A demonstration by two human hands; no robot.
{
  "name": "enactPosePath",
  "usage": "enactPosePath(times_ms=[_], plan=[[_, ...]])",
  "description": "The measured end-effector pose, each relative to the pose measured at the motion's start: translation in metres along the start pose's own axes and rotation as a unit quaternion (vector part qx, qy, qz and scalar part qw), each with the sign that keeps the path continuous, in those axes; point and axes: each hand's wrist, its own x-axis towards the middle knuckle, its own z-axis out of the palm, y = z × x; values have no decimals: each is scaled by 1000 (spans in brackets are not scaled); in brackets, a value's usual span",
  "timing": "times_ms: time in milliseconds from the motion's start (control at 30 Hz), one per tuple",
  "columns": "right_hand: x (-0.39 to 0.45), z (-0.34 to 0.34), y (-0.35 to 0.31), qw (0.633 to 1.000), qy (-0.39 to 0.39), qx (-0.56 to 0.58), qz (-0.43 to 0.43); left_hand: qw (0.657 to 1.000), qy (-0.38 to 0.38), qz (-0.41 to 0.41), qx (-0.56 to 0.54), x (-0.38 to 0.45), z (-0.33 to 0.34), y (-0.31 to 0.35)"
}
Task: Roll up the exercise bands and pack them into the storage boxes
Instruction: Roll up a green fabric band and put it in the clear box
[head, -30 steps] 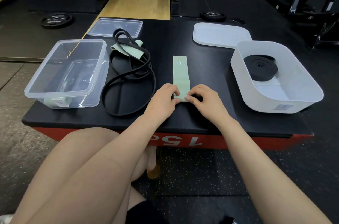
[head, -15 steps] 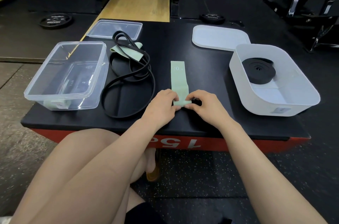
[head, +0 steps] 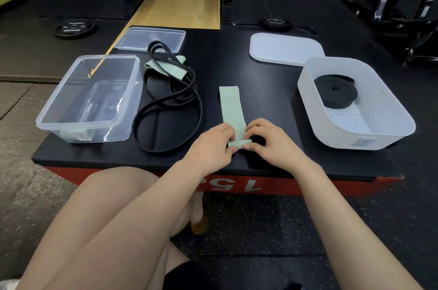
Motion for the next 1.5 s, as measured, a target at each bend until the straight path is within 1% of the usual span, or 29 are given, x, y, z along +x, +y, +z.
enactPosePath(times_ms=[133,233,433,567,800,900,1000,1100,1267,1367,1500], plan=[[3,-1,2,1000,-11,5,-8,1000,1,6,27,1,-1,1],[7,0,4,1000,-7,23,1,1000,16,0,11,2,-1,1],[15,4,0,995,46,75,40,999,27,-19,1,7,-1,1],[15,5,-2,994,71,69,42,999,33,-26,-7,10,0,0],[12,6,5,998,62,31,6,998,47,-40,-26,16,1,-1],[20,3,6,998,49,26,8,995,60,-47,-65,15,-1,-2],[27,1,7,999,41,29,19,995,61,-52,-63,16,-2,-4],[27,2,7,998,53,31,16,994,69,-63,-62,20,-2,-5],[22,6,9,998,58,29,10,992,58,-79,-81,21,-3,-3],[19,0,7,999,25,40,13,993,40,-83,-73,17,-6,0],[8,-10,5,998,-53,32,12,996,-3,-68,-55,7,-6,4]])
